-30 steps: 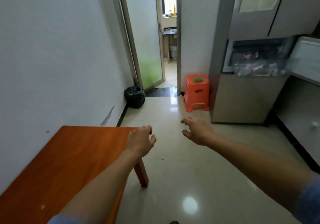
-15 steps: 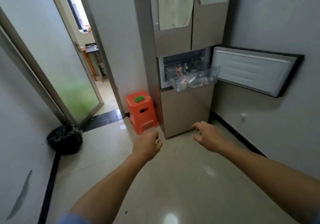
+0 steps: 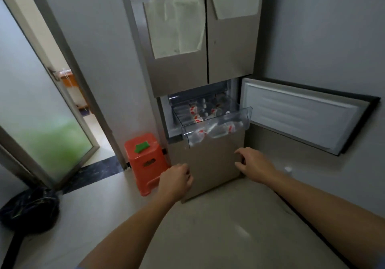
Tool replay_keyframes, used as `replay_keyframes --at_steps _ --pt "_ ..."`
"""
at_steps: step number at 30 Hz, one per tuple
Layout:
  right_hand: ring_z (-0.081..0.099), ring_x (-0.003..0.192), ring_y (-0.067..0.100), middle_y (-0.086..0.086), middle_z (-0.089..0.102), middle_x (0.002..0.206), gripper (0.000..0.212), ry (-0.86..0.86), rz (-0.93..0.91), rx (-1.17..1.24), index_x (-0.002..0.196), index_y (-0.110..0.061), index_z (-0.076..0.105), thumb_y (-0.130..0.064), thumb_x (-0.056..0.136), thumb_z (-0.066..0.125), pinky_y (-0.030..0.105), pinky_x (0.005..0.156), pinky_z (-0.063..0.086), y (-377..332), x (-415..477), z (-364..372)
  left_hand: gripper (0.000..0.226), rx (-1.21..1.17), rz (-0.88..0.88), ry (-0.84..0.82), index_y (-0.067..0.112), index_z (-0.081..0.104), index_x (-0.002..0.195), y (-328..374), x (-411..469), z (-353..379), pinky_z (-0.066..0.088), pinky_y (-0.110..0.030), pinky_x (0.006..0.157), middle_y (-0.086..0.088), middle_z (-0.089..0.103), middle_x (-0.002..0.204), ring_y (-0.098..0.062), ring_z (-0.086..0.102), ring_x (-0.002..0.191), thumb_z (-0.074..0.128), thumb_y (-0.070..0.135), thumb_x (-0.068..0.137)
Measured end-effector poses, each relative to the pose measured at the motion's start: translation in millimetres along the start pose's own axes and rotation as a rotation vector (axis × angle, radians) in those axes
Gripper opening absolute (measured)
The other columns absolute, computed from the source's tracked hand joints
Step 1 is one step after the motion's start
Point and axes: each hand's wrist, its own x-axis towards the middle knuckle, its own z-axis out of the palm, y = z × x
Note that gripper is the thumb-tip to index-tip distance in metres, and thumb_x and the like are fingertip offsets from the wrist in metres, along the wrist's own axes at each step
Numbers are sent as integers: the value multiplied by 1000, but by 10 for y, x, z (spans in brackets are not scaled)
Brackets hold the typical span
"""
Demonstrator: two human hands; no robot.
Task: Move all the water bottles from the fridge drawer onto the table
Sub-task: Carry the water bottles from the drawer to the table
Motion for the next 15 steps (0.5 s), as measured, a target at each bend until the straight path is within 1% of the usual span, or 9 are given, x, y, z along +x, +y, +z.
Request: replay_keyframes --at_steps 2,4,8,12,15 --pt "59 100 17 0 58 117 44 4 -12 6 131 -21 51 -39 91 58 34 83 51 89 361 -72 19 -13 -4 10 18 56 86 -7 303 31 51 -36 67 -1 64 93 -24 62 83 51 35 88" --pt "59 105 17 0 58 121 44 4 -30 -2 131 -22 51 -39 91 59 31 84 49 149 711 -82 18 -6 -8 7 18 55 86 -49 612 71 51 -36 68 0 64 93 -23 62 84 50 36 88" --pt "59 107 16 0 61 122 41 15 -58 18 128 -22 53 -37 90 61 26 80 44 235 1423 -7 18 -12 -12 16 19 57 88 -220 1314 183 52 -37 69 0 63 92 -21 62 83 51 36 88" --pt "61 103 17 1 63 118 38 4 -36 44 125 -21 56 -34 89 62 29 80 47 328 2172 103 16 -55 4 32 21 59 90 -410 2132 356 53 -36 71 1 65 93 -18 62 81 53 36 88" --pt "61 104 19 2 63 120 41 4 2 43 126 -22 56 -33 88 62 33 85 49 437 2755 102 19 -93 22 31 20 60 96 -532 2744 460 54 -36 73 1 66 95 -19 63 84 53 37 89"
